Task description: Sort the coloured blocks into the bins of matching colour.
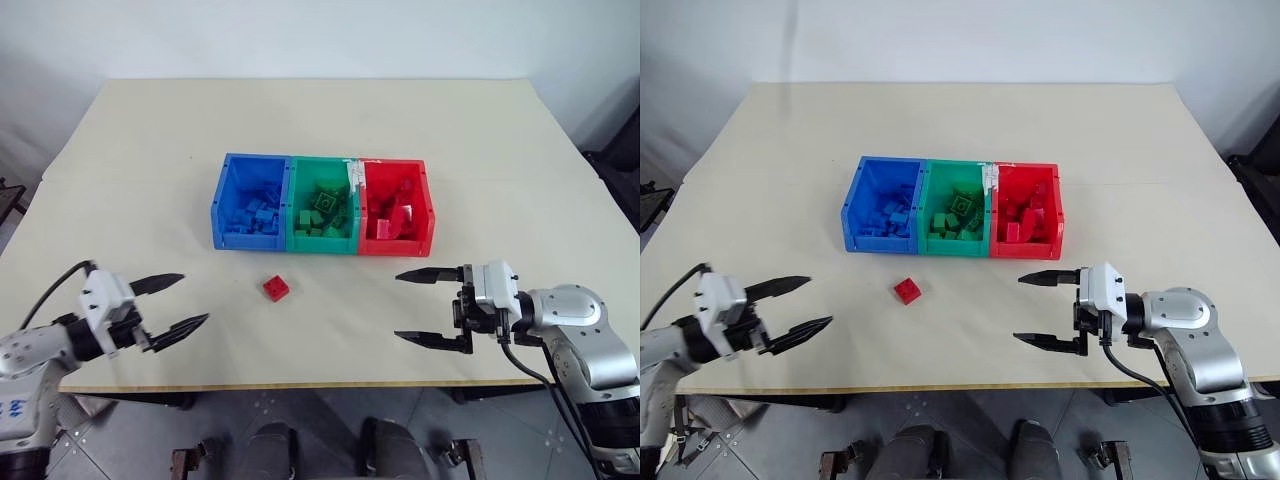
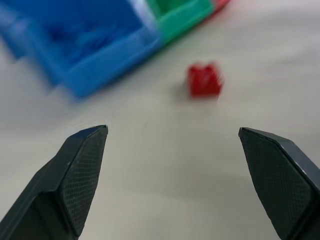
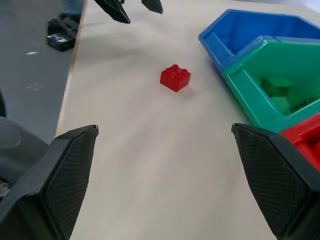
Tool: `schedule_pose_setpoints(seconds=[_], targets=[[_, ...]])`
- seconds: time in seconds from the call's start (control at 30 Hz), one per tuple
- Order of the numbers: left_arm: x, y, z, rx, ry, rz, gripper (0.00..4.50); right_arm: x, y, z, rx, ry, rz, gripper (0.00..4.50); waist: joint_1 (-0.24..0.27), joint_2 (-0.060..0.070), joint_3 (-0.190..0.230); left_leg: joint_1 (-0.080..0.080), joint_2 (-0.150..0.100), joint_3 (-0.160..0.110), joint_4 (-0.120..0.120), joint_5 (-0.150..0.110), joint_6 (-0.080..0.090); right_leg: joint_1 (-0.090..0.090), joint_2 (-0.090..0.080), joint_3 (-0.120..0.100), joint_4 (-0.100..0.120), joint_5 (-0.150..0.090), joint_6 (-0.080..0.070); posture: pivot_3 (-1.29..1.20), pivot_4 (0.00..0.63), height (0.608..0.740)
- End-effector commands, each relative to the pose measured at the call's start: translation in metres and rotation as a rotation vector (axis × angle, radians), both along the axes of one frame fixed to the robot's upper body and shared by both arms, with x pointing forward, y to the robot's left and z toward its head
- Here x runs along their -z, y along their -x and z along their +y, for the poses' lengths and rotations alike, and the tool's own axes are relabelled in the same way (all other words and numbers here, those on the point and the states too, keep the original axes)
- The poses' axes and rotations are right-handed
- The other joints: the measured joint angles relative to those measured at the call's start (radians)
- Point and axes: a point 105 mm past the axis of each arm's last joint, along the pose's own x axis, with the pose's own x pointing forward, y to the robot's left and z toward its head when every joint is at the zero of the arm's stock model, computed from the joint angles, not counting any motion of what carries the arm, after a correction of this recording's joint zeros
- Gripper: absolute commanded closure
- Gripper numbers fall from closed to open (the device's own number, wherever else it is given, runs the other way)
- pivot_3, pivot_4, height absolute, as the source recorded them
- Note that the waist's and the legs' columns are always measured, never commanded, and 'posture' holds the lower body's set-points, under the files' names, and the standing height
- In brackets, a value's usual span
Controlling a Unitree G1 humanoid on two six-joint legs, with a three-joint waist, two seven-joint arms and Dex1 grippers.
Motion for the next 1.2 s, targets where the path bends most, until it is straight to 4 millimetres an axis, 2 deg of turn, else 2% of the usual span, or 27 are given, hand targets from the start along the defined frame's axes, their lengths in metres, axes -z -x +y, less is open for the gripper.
schedule_pose_setpoints(seconds=[0.03, 0.17, 0.23, 0.33, 0.43, 0.53, 0.6, 0.8, 0.9, 1.03, 1.13, 1.2], targets=[[-0.006, 0.006, -0.011, 0.066, -0.068, -0.03, 0.04, -0.004, -0.001, -0.002, -0.012, -0.013, -0.001, 0.0, 0.002, 0.0, 0.0, 0.0, 0.0, 0.0, 0.0, 0.0, 0.0, 0.0, 0.0, 0.0, 0.0, 0.0, 0.0, 0.0, 0.15, 0.74], [-0.002, 0.0, -0.037, 0.113, -0.097, -0.01, 0.04, -0.002, -0.003, -0.004, 0.007, -0.012, 0.012, 0.0, -0.001, 0.0, 0.0, 0.0, -0.002, 0.001, 0.0, -0.001, 0.0, 0.0, 0.0, 0.0, 0.0, 0.0, 0.0, 0.0, 0.15, 0.74], [0.001, -0.009, -0.052, 0.129, -0.135, 0.018, 0.04, 0.0, -0.004, -0.005, 0.024, -0.011, 0.015, 0.0, -0.001, 0.0, 0.0, 0.0, -0.004, 0.001, 0.0, -0.001, 0.0, 0.0, 0.0, 0.0, 0.0, 0.0, 0.0, 0.0, 0.15, 0.74], [-0.007, -0.027, -0.078, 0.122, -0.081, 0.031, 0.04, 0.002, -0.003, -0.01, 0.056, -0.002, 0.016, 0.0, 0.003, 0.0, 0.0, 0.0, -0.005, 0.001, 0.0, -0.001, 0.0, 0.0, 0.001, 0.0, 0.001, 0.0, 0.0, 0.0, 0.15, 0.74], [-0.002, -0.048, -0.097, 0.068, -0.069, 0.052, 0.04, 0.002, -0.002, -0.014, 0.102, -0.004, 0.002, 0.0, 0.0, 0.0, 0.0, 0.0, -0.006, 0.001, 0.0, -0.001, 0.0, 0.0, 0.0, 0.001, 0.001, 0.0, 0.0, 0.0, 0.15, 0.74], [0.006, -0.057, -0.112, 0.067, -0.057, 0.087, 0.04, 0.004, -0.001, -0.018, 0.151, -0.007, -0.008, 0.0, -0.003, 0.0, 0.0, 0.0, -0.005, 0.003, -0.001, -0.001, 0.0, -0.002, 0.001, 0.002, 0.001, 0.0, 0.0, 0.0, 0.15, 0.74], [0.012, -0.061, -0.12, 0.072, -0.058, 0.103, 0.04, 0.005, 0.001, -0.019, 0.171, -0.009, -0.006, 0.0, -0.003, 0.0, 0.0, 0.0, -0.005, 0.004, -0.001, -0.001, 0.0, -0.002, 0.001, 0.001, 0.001, 0.0, 0.0, 0.0, 0.15, 0.74], [0.022, -0.07, -0.126, 0.059, -0.101, 0.137, 0.04, 0.007, 0.009, -0.019, 0.211, -0.018, 0.003, 0.0, 0.0, 0.0, 0.0, 0.0, -0.005, 0.008, 0.0, -0.001, 0.0, -0.001, 0.001, 0.002, 0.0, 0.0, 0.0, 0.0, 0.15, 0.74], [0.025, -0.07, -0.128, 0.066, -0.118, 0.145, 0.65, 0.008, 0.012, -0.019, 0.228, -0.022, 0.006, 0.0, 0.002, 0.0, 0.0, 0.0, -0.005, 0.007, 0.0, -0.001, 0.0, -0.001, 0.001, 0.002, 0.001, 0.0, 0.0, 0.0, 0.15, 0.74], [0.023, -0.068, -0.13, 0.089, -0.126, 0.128, 1.92, 0.007, 0.015, -0.02, 0.246, -0.024, 0.01, 0.0, 0.001, 0.0, 0.0, 0.0, -0.005, 0.007, 0.0, -0.001, 0.0, -0.001, 0.001, 0.002, 0.0, 0.0, 0.0, 0.0, 0.15, 0.74], [0.01, -0.063, -0.138, 0.169, -0.094, 0.076, 2.86, 0.008, 0.018, -0.024, 0.274, -0.02, 0.008, 0.0, 0.002, 0.0, 0.0, 0.0, -0.005, 0.007, 0.0, -0.001, 0.0, -0.001, 0.001, 0.002, 0.0, 0.0, 0.0, 0.0, 0.15, 0.74], [-0.007, -0.062, -0.145, 0.23, -0.068, -0.003, 3.01, 0.01, 0.021, -0.029, 0.301, -0.017, 0.007, 0.0, 0.003, 0.0, 0.0, 0.0, -0.005, 0.008, 0.0, -0.001, 0.0, -0.001, 0.001, 0.002, 0.0, 0.0, 0.0, 0.0, 0.15, 0.74]])
